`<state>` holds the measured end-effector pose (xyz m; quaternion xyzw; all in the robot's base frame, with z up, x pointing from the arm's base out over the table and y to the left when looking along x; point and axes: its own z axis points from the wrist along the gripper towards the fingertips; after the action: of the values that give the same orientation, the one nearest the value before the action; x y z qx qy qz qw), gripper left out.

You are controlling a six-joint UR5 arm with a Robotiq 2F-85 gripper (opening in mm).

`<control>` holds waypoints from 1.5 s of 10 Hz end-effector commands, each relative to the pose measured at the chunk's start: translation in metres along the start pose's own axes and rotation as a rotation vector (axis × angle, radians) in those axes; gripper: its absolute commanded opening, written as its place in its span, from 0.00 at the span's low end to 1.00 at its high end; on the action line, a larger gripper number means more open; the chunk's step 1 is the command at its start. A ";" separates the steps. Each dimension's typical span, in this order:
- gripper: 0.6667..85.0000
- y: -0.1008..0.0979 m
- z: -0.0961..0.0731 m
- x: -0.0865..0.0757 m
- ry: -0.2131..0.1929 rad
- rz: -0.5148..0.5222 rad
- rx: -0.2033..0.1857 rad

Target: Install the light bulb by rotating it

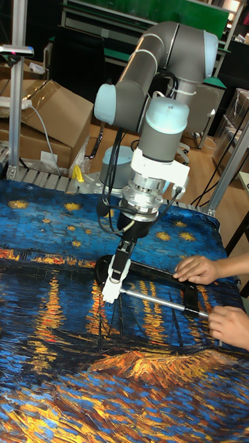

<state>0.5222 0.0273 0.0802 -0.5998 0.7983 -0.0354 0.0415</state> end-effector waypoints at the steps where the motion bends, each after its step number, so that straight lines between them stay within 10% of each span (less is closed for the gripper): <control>1: 0.83 0.001 0.004 -0.002 -0.009 -0.004 0.011; 15: 0.53 0.008 0.016 -0.004 -0.039 0.112 0.000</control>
<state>0.5193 0.0300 0.0642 -0.5812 0.8114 -0.0337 0.0525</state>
